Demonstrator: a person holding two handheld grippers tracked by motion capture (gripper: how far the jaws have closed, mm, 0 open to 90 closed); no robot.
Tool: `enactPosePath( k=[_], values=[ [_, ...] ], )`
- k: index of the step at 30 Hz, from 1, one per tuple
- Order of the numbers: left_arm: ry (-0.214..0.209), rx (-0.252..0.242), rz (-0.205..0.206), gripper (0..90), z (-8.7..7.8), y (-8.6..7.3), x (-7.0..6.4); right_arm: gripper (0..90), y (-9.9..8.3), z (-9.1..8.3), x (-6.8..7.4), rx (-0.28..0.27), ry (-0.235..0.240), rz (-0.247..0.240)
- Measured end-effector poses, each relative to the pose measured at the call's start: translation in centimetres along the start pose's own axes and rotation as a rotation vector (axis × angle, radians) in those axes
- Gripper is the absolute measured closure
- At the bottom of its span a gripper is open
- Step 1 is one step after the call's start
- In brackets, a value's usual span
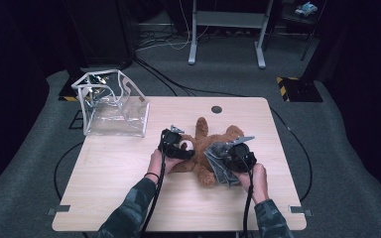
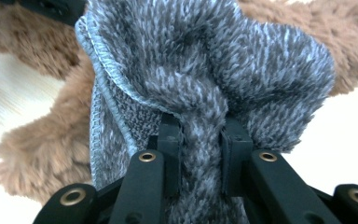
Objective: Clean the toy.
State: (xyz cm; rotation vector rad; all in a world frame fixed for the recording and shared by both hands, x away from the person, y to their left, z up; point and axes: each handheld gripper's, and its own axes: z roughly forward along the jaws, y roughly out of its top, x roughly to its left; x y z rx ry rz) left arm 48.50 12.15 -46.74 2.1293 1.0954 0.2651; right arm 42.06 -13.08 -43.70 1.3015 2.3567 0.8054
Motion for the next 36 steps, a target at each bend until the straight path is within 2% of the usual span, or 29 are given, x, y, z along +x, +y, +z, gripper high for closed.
enactPosePath(
  k=[6, 8, 10, 12, 13, 14, 15, 16, 18, 19, 21, 23, 26, 29, 33, 36],
  values=[
    [-0.004, 0.004, 0.003, 20.6, 0.0, 0.0, 0.0, 74.4, -0.5, 0.0, 0.0, 0.007, -0.003, -0.002],
    [-0.007, 0.004, 0.001, 20.6, -0.1, 0.0, 0.0, 74.4, -1.3, -0.1, 0.3, 0.025, -0.027, -0.003],
    [-0.007, 0.004, 0.001, 20.6, 0.0, 0.0, 0.0, 74.4, -1.5, -0.2, 0.2, 0.026, -0.024, -0.003],
    [-0.008, 0.005, -0.003, 20.6, 0.0, 0.1, 0.1, 74.4, -1.5, -0.8, 0.0, 0.006, -0.021, 0.008],
    [-0.009, 0.005, -0.015, 20.6, 0.1, 0.1, 0.2, 74.3, -1.0, -1.4, 0.0, -0.031, -0.019, 0.004],
    [-0.009, 0.005, -0.015, 20.6, 0.1, 0.1, 0.2, 74.3, -1.0, -1.4, 0.0, -0.031, -0.019, 0.004],
    [-0.009, 0.004, -0.014, 20.6, 0.2, 0.2, 0.3, 74.3, 0.0, -2.1, 0.5, -0.074, -0.002, 0.002],
    [-0.009, 0.004, -0.014, 20.6, 0.2, 0.2, 0.3, 74.3, 0.6, -2.1, 0.9, -0.088, 0.024, -0.004],
    [-0.012, 0.012, -0.016, 20.6, 0.1, 0.3, 0.3, 74.3, 1.2, -2.0, 1.4, -0.088, 0.035, -0.014],
    [-0.012, 0.009, -0.020, 20.6, 0.1, 0.2, 0.3, 74.2, 1.9, -1.0, 2.5, -0.065, 0.038, -0.052],
    [-0.011, 0.007, -0.017, 20.6, 0.1, 0.1, 0.3, 74.3, 1.9, 0.3, 3.2, -0.024, 0.009, -0.085],
    [-0.014, 0.005, -0.017, 20.7, 0.1, 0.1, 0.3, 74.6, 1.4, 0.9, 3.3, -0.020, 0.001, -0.075],
    [-0.017, 0.008, -0.024, 20.6, 0.1, 0.1, 0.2, 74.9, 0.9, 0.8, 3.0, -0.017, 0.014, -0.071],
    [-0.013, 0.004, -0.016, 20.6, 0.1, 0.1, 0.2, 75.2, -0.4, 0.9, 2.9, 0.026, -0.006, -0.096],
    [-0.013, 0.009, -0.017, 20.6, 0.1, 0.2, 0.2, 75.2, -1.2, 0.8, 2.3, 0.064, -0.009, -0.081],
    [-0.010, 0.003, -0.019, 20.7, 0.1, 0.1, 0.3, 74.8, -1.1, 0.4, 2.1, 0.056, 0.010, -0.076]
  ],
)
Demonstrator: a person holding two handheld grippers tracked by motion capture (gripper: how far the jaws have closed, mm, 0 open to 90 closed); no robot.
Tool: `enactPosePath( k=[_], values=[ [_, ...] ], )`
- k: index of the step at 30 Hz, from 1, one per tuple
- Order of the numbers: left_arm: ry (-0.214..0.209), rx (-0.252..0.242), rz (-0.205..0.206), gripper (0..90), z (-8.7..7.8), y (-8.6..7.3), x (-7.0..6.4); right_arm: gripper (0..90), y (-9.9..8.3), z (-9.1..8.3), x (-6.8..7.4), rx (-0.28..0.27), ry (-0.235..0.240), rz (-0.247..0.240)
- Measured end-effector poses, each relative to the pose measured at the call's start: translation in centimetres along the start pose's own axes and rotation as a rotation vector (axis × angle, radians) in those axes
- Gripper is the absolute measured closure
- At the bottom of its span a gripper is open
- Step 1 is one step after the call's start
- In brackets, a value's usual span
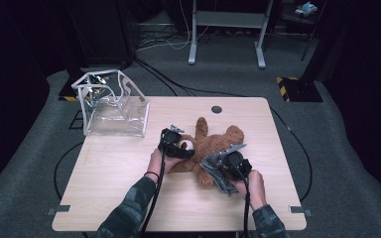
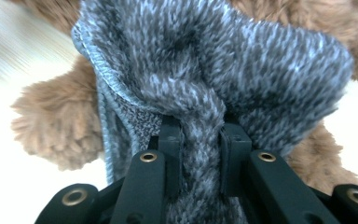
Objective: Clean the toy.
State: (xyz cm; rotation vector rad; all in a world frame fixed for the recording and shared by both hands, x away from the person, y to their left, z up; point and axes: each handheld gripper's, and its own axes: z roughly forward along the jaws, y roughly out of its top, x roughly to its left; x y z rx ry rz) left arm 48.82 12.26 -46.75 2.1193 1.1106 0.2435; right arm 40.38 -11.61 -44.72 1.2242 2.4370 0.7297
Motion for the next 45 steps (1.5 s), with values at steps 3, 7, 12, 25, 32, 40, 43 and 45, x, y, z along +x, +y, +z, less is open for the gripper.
enactPosePath(
  k=[3, 7, 12, 25, 32, 40, 43, 45],
  values=[
    [-0.008, 0.003, -0.009, 20.7, 0.0, 0.0, 0.1, 74.4, 1.6, -1.7, 0.6, -0.087, 0.023, 0.017],
    [-0.009, -0.001, -0.019, 20.8, 0.0, 0.0, 0.1, 74.4, 3.5, -0.3, 1.5, -0.091, 0.047, 0.016],
    [-0.015, 0.007, -0.019, 20.9, 0.0, 0.0, 0.2, 75.0, 2.8, 1.7, 2.2, -0.087, 0.047, 0.011],
    [-0.024, 0.011, -0.037, 21.0, 0.1, 0.2, 0.4, 75.0, 0.8, 2.1, 2.7, 0.051, 0.085, -0.056],
    [-0.020, 0.012, -0.036, 21.0, 0.1, 0.2, 0.3, 74.2, 4.6, 0.9, 3.7, 0.023, 0.092, -0.114],
    [-0.017, 0.014, -0.031, 21.0, 0.1, 0.3, 0.3, 74.8, 3.2, 3.9, 5.2, 0.052, 0.147, -0.134],
    [-0.014, 0.017, -0.030, 21.0, 0.1, 0.3, 0.3, 74.9, 2.1, 3.8, 5.6, 0.041, 0.188, -0.112],
    [-0.015, 0.012, -0.031, 21.0, 0.1, 0.2, 0.3, 74.8, 1.5, 3.7, 5.7, 0.051, 0.212, -0.116]
  ],
)
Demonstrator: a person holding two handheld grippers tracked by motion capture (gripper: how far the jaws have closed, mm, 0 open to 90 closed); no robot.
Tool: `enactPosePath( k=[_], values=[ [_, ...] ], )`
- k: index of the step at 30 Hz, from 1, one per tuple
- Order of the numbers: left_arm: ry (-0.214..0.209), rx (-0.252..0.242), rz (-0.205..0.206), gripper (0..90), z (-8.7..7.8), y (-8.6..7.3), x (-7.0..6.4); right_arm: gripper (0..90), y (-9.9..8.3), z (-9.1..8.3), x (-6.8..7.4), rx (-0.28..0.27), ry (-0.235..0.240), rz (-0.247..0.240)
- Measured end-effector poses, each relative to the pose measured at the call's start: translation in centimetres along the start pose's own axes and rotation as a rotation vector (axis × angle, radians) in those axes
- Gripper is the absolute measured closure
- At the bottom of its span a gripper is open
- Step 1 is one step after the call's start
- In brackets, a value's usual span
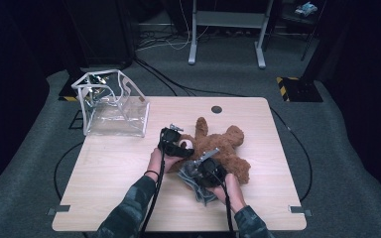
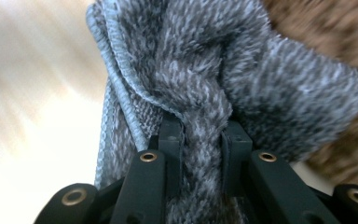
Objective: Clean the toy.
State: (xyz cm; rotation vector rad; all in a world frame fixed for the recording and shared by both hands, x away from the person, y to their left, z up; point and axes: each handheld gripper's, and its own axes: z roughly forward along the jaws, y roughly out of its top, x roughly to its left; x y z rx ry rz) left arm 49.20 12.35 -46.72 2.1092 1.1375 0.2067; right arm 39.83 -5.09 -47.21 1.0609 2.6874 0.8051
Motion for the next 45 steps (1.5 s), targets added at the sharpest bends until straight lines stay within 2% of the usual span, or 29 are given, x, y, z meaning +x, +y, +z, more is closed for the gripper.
enactPosePath(
  k=[1, 4, 7, 8, 9, 10, 11, 13, 15, 16, 17, 18, 19, 21, 22, 24, 26, 27, 30, 32, 34, 36, 37, 38, 39, 41, 45],
  values=[
    [0.000, 0.000, 0.000, 21.0, 0.0, 0.0, 0.0, 74.8, 0.0, 0.0, 0.0, 0.000, 0.000, 0.000],
    [-0.002, 0.002, -0.001, 21.0, 0.0, 0.0, 0.0, 74.6, -1.1, -0.3, 0.3, 0.034, 0.040, -0.006],
    [0.000, -0.001, -0.002, 21.0, 0.0, 0.0, 0.0, 74.3, -1.4, -0.9, 0.2, 0.026, 0.044, -0.002],
    [-0.001, -0.004, -0.004, 21.0, 0.0, 0.0, 0.0, 74.3, -1.3, -2.1, -0.4, -0.014, 0.025, 0.016],
    [-0.001, -0.004, -0.004, 21.1, 0.0, 0.0, 0.0, 74.3, -1.3, -2.1, -0.4, -0.014, 0.025, 0.016],
    [-0.005, -0.005, -0.009, 21.0, 0.0, 0.0, 0.0, 74.4, -0.9, -3.7, -1.2, -0.064, 0.019, 0.019],
    [-0.003, -0.005, -0.008, 21.0, 0.0, 0.0, 0.1, 74.4, -0.5, -4.2, -1.4, -0.089, -0.005, 0.042],
    [-0.003, -0.005, -0.009, 21.0, 0.0, 0.0, 0.1, 74.4, 0.3, -4.7, -1.9, -0.124, -0.037, 0.055],
    [-0.005, -0.002, -0.009, 21.0, 0.0, 0.0, 0.1, 74.4, 0.6, -4.5, -2.1, -0.130, -0.051, 0.065],
    [-0.003, -0.006, -0.012, 21.1, 0.1, 0.0, 0.1, 74.6, 1.2, -3.2, -2.2, -0.122, -0.060, 0.072],
    [-0.003, -0.006, -0.012, 21.1, 0.1, 0.0, 0.1, 74.6, 1.2, -3.2, -2.2, -0.122, -0.060, 0.072],
    [-0.004, -0.004, -0.010, 21.1, 0.0, 0.0, 0.1, 74.8, 1.4, -1.6, -1.9, -0.104, -0.048, 0.064],
    [-0.004, -0.004, -0.010, 21.1, 0.0, 0.0, 0.1, 74.8, 1.4, -0.8, -1.5, -0.088, -0.044, 0.065],
    [-0.005, -0.005, -0.014, 21.1, 0.1, 0.0, 0.0, 75.1, 1.1, 0.4, -0.7, -0.065, -0.032, 0.035],
    [-0.001, -0.002, -0.012, 21.1, 0.1, 0.0, 0.0, 75.1, 1.1, 0.4, -0.7, -0.065, -0.032, 0.035],
    [-0.003, -0.005, -0.014, 21.1, 0.1, 0.0, 0.0, 75.1, 0.8, 0.8, 0.2, -0.066, -0.033, 0.019],
    [0.000, -0.008, -0.015, 21.1, 0.1, 0.0, 0.0, 75.1, 0.5, 0.7, 0.6, -0.055, 0.001, 0.012],
    [-0.001, -0.007, -0.015, 21.1, 0.1, 0.0, 0.0, 75.1, 0.0, 0.6, 0.9, -0.037, 0.033, -0.005],
    [-0.006, -0.005, -0.016, 21.1, 0.1, 0.0, 0.1, 74.8, -0.6, 0.2, 1.0, -0.011, 0.083, -0.036],
    [-0.005, -0.010, -0.016, 21.1, 0.1, 0.0, 0.1, 74.5, -1.0, -0.7, 0.6, -0.020, 0.094, -0.035],
    [-0.004, -0.006, -0.015, 21.0, 0.1, 0.0, 0.1, 74.4, -1.2, -2.1, -0.2, -0.058, 0.074, -0.005],
    [-0.006, -0.006, -0.010, 21.1, 0.1, 0.0, 0.1, 74.5, -1.2, -3.6, -1.3, -0.118, 0.022, 0.015],
    [-0.006, -0.006, -0.010, 21.1, 0.1, 0.0, 0.1, 74.5, -1.2, -3.6, -1.3, -0.118, 0.022, 0.015],
    [-0.005, -0.006, -0.010, 21.1, 0.1, 0.0, 0.1, 74.4, -1.1, -4.6, -2.3, -0.161, -0.038, 0.045],
    [-0.005, -0.006, -0.010, 21.1, 0.1, 0.0, 0.1, 74.4, -1.1, -4.6, -2.3, -0.161, -0.038, 0.045],
    [-0.005, -0.005, -0.009, 21.1, 0.1, 0.0, 0.1, 74.5, -0.9, -4.0, -2.7, -0.141, -0.103, 0.044],
    [-0.013, -0.006, -0.014, 21.1, 0.1, 0.0, 0.2, 74.7, -1.4, -3.4, -3.0, -0.125, -0.130, 0.055]
  ],
)
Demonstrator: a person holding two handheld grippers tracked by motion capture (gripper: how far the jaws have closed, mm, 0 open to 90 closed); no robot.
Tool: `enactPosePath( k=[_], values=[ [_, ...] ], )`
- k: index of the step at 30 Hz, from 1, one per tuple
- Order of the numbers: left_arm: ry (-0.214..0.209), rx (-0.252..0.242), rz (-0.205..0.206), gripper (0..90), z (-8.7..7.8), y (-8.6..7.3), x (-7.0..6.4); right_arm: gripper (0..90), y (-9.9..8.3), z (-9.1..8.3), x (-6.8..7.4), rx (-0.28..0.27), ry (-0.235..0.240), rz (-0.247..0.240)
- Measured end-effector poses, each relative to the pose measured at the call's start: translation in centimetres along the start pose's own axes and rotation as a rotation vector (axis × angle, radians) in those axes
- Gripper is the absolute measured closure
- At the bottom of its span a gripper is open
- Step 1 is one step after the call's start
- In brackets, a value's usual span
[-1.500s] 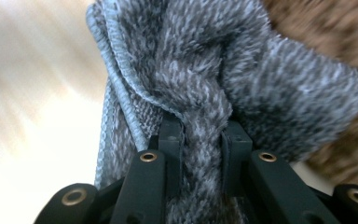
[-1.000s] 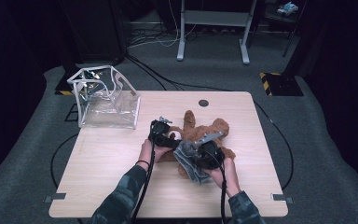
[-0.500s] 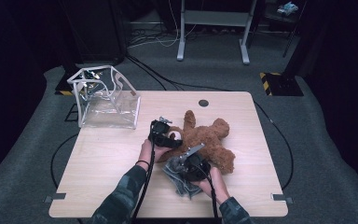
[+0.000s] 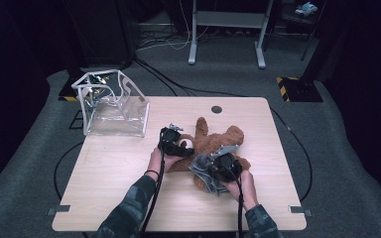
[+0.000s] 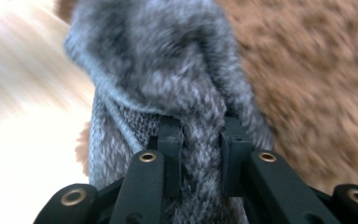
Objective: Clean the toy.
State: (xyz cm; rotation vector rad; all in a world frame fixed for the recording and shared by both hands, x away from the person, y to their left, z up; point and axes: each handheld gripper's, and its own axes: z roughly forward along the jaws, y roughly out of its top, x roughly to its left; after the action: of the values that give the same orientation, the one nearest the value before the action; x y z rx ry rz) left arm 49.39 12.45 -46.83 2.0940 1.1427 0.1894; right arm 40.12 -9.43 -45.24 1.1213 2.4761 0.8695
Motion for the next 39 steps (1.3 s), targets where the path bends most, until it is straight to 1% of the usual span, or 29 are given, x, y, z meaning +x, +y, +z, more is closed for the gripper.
enactPosePath(
  k=[1, 2, 4, 5, 6, 7, 8, 9, 12, 14, 15, 16, 18, 19, 22, 23, 24, 25, 27, 28, 29, 30, 31, 33, 34, 35, 36, 37, 39],
  values=[
    [-0.004, 0.001, 0.005, 21.1, 0.0, 0.0, 0.2, 74.6, -0.6, -0.3, -0.6, 0.000, -0.004, 0.023],
    [-0.004, 0.001, 0.005, 21.1, 0.0, 0.0, 0.2, 74.6, -0.6, -0.3, -0.6, 0.000, -0.004, 0.023],
    [-0.012, -0.001, 0.004, 21.1, 0.0, 0.0, 0.3, 74.7, -1.3, -1.0, -1.2, -0.004, -0.028, 0.057],
    [-0.024, -0.010, -0.025, 21.1, 0.1, -0.1, 0.3, 74.6, -2.1, -1.7, -2.1, -0.003, -0.052, 0.089],
    [-0.024, -0.010, -0.025, 21.1, 0.1, -0.1, 0.3, 74.6, -2.1, -1.7, -2.1, -0.003, -0.052, 0.089],
    [-0.025, -0.012, -0.027, 21.1, 0.1, 0.0, 0.3, 74.7, -2.5, -2.0, -2.6, -0.008, -0.067, 0.104],
    [-0.024, -0.012, -0.026, 21.1, 0.1, 0.0, 0.3, 74.7, -3.3, -2.6, -3.5, 0.004, -0.107, 0.128],
    [-0.024, -0.012, -0.026, 21.1, 0.1, 0.0, 0.3, 74.7, -3.3, -2.6, -3.5, 0.004, -0.107, 0.128],
    [-0.026, -0.013, -0.023, 21.1, 0.1, 0.0, 0.4, 74.7, -4.4, -3.3, -4.7, 0.014, -0.168, 0.160],
    [-0.026, -0.013, -0.023, 21.1, 0.1, 0.0, 0.4, 74.7, -4.6, -3.5, -5.0, 0.013, -0.180, 0.171],
    [-0.027, -0.013, -0.025, 21.0, 0.1, 0.0, 0.4, 74.7, -4.9, -4.0, -5.4, 0.017, -0.212, 0.182],
    [-0.027, -0.013, -0.025, 21.0, 0.1, 0.0, 0.4, 74.7, -4.9, -4.0, -5.4, 0.017, -0.212, 0.182],
    [-0.027, -0.014, -0.022, 21.1, 0.1, 0.0, 0.4, 74.7, -5.2, -4.4, -6.0, 0.010, -0.241, 0.206],
    [-0.026, -0.014, -0.023, 21.0, 0.1, 0.0, 0.4, 74.8, -5.5, -4.9, -6.7, 0.000, -0.262, 0.237],
    [-0.026, -0.014, -0.023, 21.0, 0.1, 0.0, 0.4, 75.1, -6.0, -5.5, -7.8, -0.013, -0.316, 0.266],
    [-0.025, -0.014, -0.021, 21.0, 0.1, 0.0, 0.4, 75.1, -6.1, -5.6, -8.2, -0.017, -0.325, 0.279],
    [-0.025, -0.014, -0.021, 21.0, 0.1, 0.0, 0.4, 75.1, -6.1, -5.6, -8.2, -0.017, -0.325, 0.279],
    [-0.022, -0.015, -0.024, 21.0, 0.1, 0.0, 0.4, 75.1, -6.4, -5.8, -9.0, -0.020, -0.345, 0.301],
    [-0.021, -0.017, -0.021, 21.0, 0.1, 0.0, 0.4, 75.1, -6.6, -6.0, -9.7, -0.023, -0.366, 0.323],
    [-0.021, -0.017, -0.021, 20.9, 0.1, 0.0, 0.4, 75.1, -6.6, -6.0, -9.7, -0.023, -0.366, 0.323],
    [-0.011, -0.028, -0.015, 20.8, 0.0, 0.0, 0.4, 74.9, -6.9, -6.2, -10.2, -0.033, -0.370, 0.346],
    [-0.004, -0.039, -0.005, 20.7, 0.0, 0.0, 0.4, 74.8, -7.0, -6.3, -10.4, -0.042, -0.368, 0.347],
    [-0.004, -0.039, -0.005, 20.6, 0.0, 0.0, 0.4, 74.7, -7.0, -6.5, -10.6, -0.048, -0.370, 0.351],
    [0.019, -0.070, 0.000, 19.8, -0.3, 0.0, 0.2, 74.6, -7.1, -6.9, -10.6, -0.064, -0.363, 0.362],
    [0.019, -0.070, 0.000, 19.2, -0.3, 0.0, 0.2, 74.5, -7.1, -7.0, -10.7, -0.070, -0.364, 0.362],
    [0.040, -0.083, 0.018, 18.4, -0.6, 0.0, -0.1, 74.5, -7.2, -7.2, -10.7, -0.074, -0.365, 0.360],
    [0.040, -0.083, 0.018, 17.6, -0.6, 0.0, -0.1, 74.5, -7.2, -7.2, -10.7, -0.074, -0.365, 0.360],
    [0.069, -0.098, 0.046, 16.8, -0.8, 0.0, -0.6, 74.5, -7.3, -7.4, -10.7, -0.077, -0.354, 0.358],
    [0.079, -0.099, 0.056, 15.4, -1.0, 0.0, -0.7, 74.5, -7.3, -7.5, -10.7, -0.090, -0.350, 0.364]
  ],
)
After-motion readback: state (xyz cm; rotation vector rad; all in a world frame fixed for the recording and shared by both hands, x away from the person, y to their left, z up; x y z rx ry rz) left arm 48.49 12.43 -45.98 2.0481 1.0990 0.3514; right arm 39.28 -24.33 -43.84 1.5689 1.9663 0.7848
